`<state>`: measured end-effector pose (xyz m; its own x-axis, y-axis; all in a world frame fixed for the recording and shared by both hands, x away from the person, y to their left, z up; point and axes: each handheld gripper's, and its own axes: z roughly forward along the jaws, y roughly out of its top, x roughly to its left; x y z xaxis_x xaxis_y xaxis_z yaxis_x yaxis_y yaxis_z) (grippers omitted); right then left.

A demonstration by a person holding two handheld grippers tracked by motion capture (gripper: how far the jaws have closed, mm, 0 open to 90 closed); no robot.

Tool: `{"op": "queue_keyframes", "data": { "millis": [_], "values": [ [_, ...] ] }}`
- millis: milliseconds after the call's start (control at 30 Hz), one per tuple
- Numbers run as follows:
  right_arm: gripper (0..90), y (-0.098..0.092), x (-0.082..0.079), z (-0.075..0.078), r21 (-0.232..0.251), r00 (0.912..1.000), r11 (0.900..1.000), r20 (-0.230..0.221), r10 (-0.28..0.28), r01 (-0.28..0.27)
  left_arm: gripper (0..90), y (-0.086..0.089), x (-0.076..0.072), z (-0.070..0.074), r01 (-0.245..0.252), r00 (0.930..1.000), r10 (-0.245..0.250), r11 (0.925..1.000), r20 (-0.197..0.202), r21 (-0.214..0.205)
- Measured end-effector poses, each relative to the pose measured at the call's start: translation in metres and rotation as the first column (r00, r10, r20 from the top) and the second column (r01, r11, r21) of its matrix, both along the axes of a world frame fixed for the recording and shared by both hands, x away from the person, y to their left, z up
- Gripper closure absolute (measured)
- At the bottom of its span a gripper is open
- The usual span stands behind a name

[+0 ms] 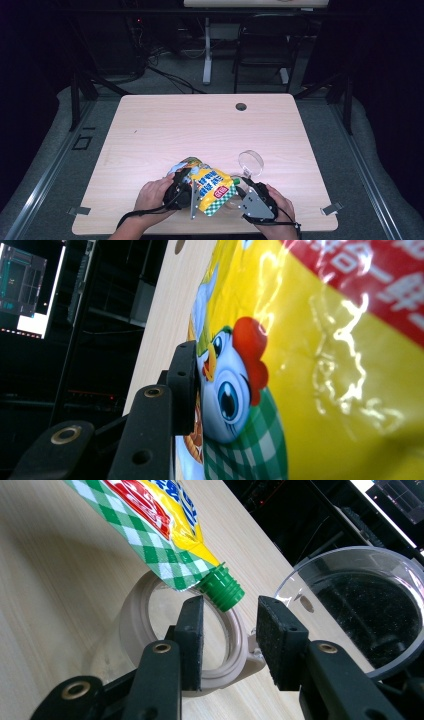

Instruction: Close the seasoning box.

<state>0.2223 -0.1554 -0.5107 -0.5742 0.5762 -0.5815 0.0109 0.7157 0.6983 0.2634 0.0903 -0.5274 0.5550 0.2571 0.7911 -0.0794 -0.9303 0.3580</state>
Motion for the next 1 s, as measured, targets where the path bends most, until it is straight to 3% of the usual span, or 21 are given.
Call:
{"op": "queue_keyframes", "data": {
  "millis": [333, 467, 700, 1000],
  "values": [
    [58.7, 0.006, -0.001, -0.001, -0.056, 0.9989, 0.9984, 0.043, 0.015, -0.012, 63.3, 0.000, 0.003, 0.001, 0.003, 0.9999, -0.003, 1.0000, 0.011, 0.008],
    [58.1, 0.008, -0.001, -0.002, -0.056, 0.9982, 0.9982, 0.055, 0.025, -0.022, 63.3, -0.002, 0.003, 0.001, 0.004, 0.9999, -0.004, 0.9999, 0.012, 0.009],
    [58.2, 0.013, -0.002, 0.000, -0.108, 0.9969, 0.9936, 0.068, 0.039, -0.031, 63.4, -0.004, 0.003, 0.002, 0.008, 0.9999, -0.008, 0.9997, 0.008, 0.021],
    [59.2, 0.020, -0.002, -0.001, -0.126, 0.9949, 0.9909, 0.082, 0.058, -0.047, 63.3, -0.004, 0.003, 0.002, 0.013, 0.9998, -0.014, 0.9995, 0.013, 0.029]
  ]
}}
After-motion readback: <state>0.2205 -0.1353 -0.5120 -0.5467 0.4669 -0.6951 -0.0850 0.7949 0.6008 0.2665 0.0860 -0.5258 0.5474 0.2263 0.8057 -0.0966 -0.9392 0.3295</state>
